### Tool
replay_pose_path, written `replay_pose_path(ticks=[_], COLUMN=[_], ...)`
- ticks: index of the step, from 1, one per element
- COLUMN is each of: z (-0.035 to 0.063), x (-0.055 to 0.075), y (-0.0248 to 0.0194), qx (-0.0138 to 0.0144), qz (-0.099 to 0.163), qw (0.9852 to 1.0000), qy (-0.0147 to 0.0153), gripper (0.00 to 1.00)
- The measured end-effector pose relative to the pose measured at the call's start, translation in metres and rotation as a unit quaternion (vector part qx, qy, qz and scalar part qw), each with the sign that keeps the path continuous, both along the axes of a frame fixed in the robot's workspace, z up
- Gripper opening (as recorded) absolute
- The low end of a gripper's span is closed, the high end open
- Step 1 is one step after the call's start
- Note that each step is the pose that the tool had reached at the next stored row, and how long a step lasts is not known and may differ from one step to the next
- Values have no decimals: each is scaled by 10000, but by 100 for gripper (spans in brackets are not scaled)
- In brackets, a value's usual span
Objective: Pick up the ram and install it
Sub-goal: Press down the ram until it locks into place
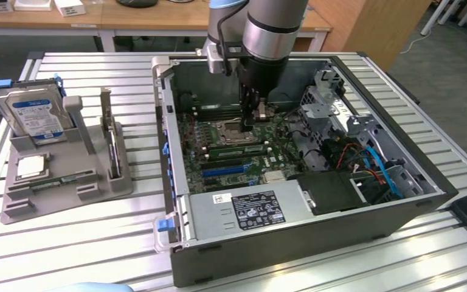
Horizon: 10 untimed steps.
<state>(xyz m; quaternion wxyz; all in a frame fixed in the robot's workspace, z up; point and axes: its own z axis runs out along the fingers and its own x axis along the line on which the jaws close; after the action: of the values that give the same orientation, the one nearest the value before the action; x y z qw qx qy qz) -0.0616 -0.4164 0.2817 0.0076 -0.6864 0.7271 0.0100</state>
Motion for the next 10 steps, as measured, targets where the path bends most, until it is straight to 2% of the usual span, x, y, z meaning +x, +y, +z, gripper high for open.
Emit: replay_pose_path(ticks=[2, 10], z=[0, 0], x=[53, 412], y=[0, 0], qx=[-1, -1], qz=[1, 18], qw=[10000, 10000], qy=[3, 13], gripper=[10, 10])
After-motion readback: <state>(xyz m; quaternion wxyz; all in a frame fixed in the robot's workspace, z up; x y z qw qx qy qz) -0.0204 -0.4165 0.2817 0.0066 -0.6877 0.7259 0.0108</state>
